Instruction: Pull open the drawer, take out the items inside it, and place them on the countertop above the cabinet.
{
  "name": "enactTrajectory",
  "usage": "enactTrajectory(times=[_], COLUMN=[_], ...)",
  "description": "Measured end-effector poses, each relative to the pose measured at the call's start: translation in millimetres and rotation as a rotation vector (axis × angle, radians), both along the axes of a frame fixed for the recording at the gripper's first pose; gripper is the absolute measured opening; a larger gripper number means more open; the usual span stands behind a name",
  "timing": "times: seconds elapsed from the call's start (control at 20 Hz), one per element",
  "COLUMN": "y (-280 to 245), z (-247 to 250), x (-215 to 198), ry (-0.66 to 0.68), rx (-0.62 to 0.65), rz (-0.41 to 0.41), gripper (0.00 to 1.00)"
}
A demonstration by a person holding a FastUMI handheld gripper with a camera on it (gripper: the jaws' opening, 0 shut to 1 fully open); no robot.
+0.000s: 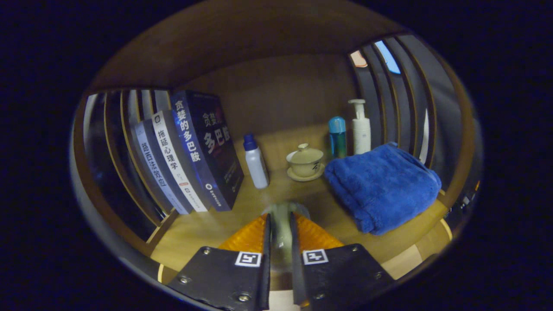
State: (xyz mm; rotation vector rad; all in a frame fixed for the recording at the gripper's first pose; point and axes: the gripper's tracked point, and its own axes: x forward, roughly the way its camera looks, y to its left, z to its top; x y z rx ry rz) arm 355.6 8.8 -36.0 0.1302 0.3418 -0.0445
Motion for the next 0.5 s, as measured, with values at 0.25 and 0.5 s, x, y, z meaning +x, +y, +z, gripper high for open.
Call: enactTrajectory(times=[0.25, 0.5], y=[13, 15], z=[-5, 24], x=[-7, -31], ry=[-0.008, -0.078], rx=[-0.03, -0.026], rz=[0.026, -0.003], gripper=[0.52, 0.99])
